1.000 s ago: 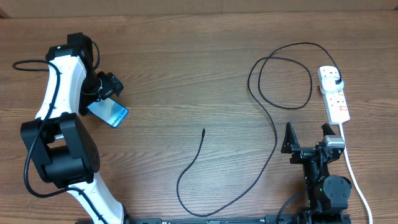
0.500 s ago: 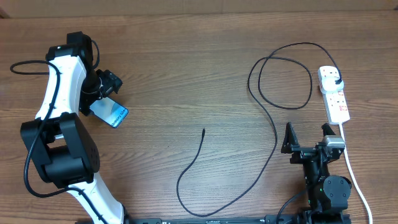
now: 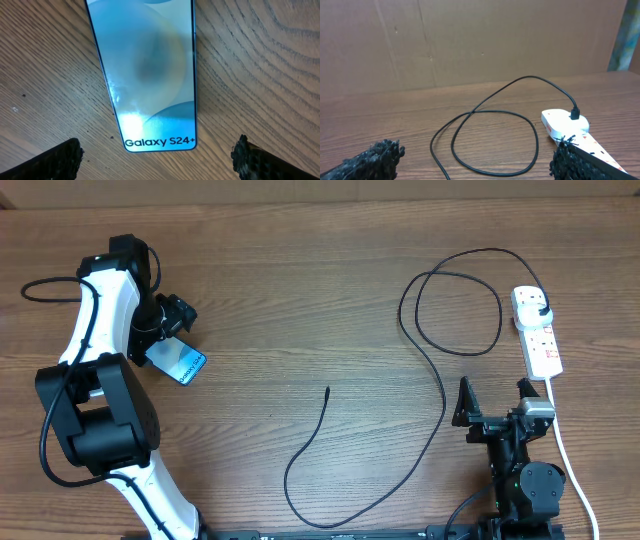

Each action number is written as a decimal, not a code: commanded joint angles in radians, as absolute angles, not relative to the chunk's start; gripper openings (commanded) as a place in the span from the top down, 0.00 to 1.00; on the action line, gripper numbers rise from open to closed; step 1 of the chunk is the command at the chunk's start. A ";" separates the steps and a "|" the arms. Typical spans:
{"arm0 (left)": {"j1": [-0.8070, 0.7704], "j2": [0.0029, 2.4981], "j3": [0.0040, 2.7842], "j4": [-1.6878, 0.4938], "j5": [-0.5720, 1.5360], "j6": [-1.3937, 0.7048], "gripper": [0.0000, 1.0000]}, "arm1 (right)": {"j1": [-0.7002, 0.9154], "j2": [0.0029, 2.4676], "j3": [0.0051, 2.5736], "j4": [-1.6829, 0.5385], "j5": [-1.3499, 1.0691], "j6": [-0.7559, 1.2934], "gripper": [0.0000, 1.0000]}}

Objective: Plug charger to phone and switch on socket

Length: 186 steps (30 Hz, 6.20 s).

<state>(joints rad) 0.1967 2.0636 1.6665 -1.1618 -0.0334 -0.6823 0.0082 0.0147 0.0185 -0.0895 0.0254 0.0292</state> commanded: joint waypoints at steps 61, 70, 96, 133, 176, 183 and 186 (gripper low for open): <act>0.237 2.172 1.658 -1.080 -0.011 -0.749 0.00 | 0.014 0.003 0.008 -0.083 0.022 0.025 0.00; 0.237 2.172 1.658 -1.076 -0.011 -0.779 0.00 | 0.014 0.003 0.008 -0.083 0.022 0.025 0.00; 0.238 2.217 1.658 -1.079 -0.007 -0.782 0.00 | 0.014 0.003 0.008 -0.083 0.022 0.025 0.00; 0.259 2.252 1.658 -1.087 -0.054 -0.783 0.00 | 0.014 0.003 0.008 -0.083 0.022 0.025 0.00; 0.258 2.302 1.658 -0.973 0.054 -0.783 0.00 | 0.014 0.003 0.008 -0.083 0.022 0.025 0.00; 0.254 2.302 1.658 -0.964 0.074 -0.781 0.00 | 0.014 0.003 0.008 -0.083 0.022 0.025 0.00; 0.251 2.302 1.658 -0.963 0.106 -0.732 0.00 | 0.014 0.003 0.008 -0.083 0.022 0.025 0.00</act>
